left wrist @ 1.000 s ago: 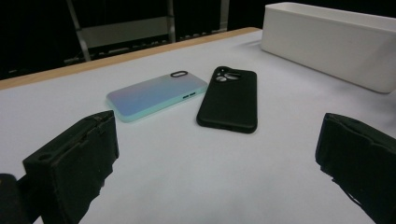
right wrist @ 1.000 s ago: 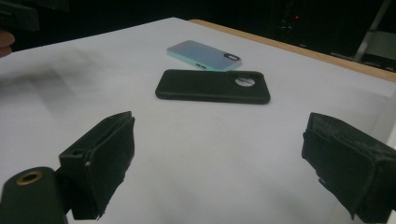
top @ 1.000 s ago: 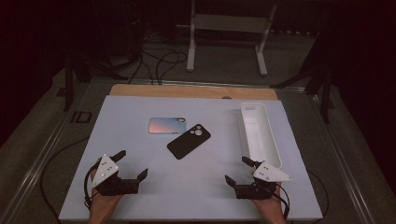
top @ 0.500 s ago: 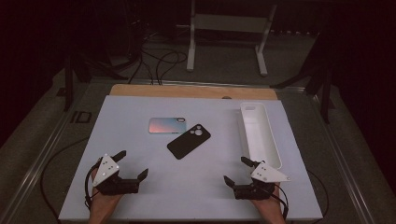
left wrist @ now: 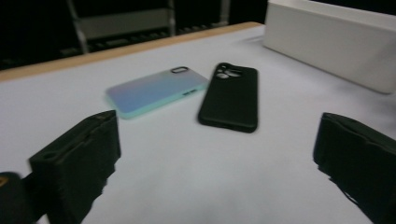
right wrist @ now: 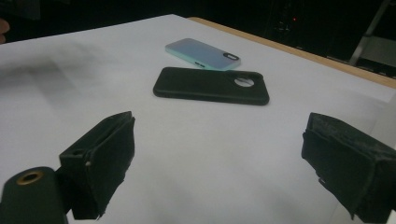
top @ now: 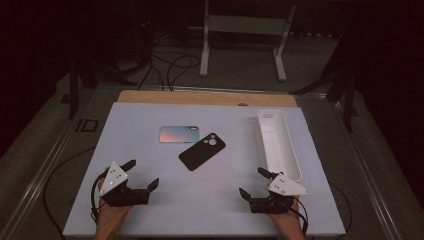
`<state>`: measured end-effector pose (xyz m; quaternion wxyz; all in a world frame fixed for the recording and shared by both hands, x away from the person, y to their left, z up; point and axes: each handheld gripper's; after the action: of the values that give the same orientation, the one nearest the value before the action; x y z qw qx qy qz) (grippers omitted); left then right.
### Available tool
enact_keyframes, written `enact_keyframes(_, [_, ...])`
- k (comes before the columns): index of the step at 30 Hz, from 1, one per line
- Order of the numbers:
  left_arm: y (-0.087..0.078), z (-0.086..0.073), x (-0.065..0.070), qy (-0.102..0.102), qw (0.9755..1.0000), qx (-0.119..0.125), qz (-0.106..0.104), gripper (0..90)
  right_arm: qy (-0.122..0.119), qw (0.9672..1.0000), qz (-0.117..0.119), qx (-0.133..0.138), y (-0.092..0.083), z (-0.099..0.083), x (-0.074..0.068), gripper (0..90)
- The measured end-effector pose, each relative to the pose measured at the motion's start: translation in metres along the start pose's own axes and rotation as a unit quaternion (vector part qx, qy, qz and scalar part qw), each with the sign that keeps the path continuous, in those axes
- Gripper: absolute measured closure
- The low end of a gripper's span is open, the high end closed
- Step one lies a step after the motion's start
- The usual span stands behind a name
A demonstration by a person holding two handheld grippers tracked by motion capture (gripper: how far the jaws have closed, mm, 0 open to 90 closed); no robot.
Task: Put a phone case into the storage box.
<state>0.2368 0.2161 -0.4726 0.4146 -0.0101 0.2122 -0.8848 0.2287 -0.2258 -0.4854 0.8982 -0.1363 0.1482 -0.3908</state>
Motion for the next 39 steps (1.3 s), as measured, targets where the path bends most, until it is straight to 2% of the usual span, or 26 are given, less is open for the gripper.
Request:
enact_keyframes(7, [0.01,0.014,-0.005,-0.003,0.9999,-0.016,-0.001,2.0,-0.003,1.0,-0.002,0.001,0.001,0.0,-0.001,9.4])
enact_keyframes(11, [0.012,0.018,-0.009,-0.009,0.9999,-0.01,0.002,0.0,-0.004,1.0,-0.002,0.0,0.001,0.0,-0.001,9.4])
enact_keyframes(19, [0.018,0.029,-0.02,-0.008,0.9999,0.004,0.01,0.0,-0.002,1.0,-0.002,0.002,0.001,0.0,-0.001,9.4])
enact_keyframes(25, [0.028,0.039,-0.026,-0.006,1.0,-0.003,0.006,0.0,-0.002,1.0,0.0,0.002,0.002,0.0,-0.002,9.4])
enact_keyframes(32, [0.042,0.05,-0.024,0.011,0.9999,-0.003,0.002,0.0,-0.001,1.0,0.002,0.0,0.002,0.0,-0.002,9.4])
enact_keyframes(39, [0.054,0.06,-0.024,0.017,0.9998,-0.007,-0.007,0.0,-0.004,1.0,0.004,0.0,0.003,-0.001,-0.004,9.4])
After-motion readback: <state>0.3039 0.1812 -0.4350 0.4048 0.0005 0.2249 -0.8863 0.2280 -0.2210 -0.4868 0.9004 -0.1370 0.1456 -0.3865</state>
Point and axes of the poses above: each handheld gripper's, and its own axes: y roughly forward along the jaws, z roughly out of its top, x roughly to its right, and after that the axes turned 12 degrees about y, right-handed
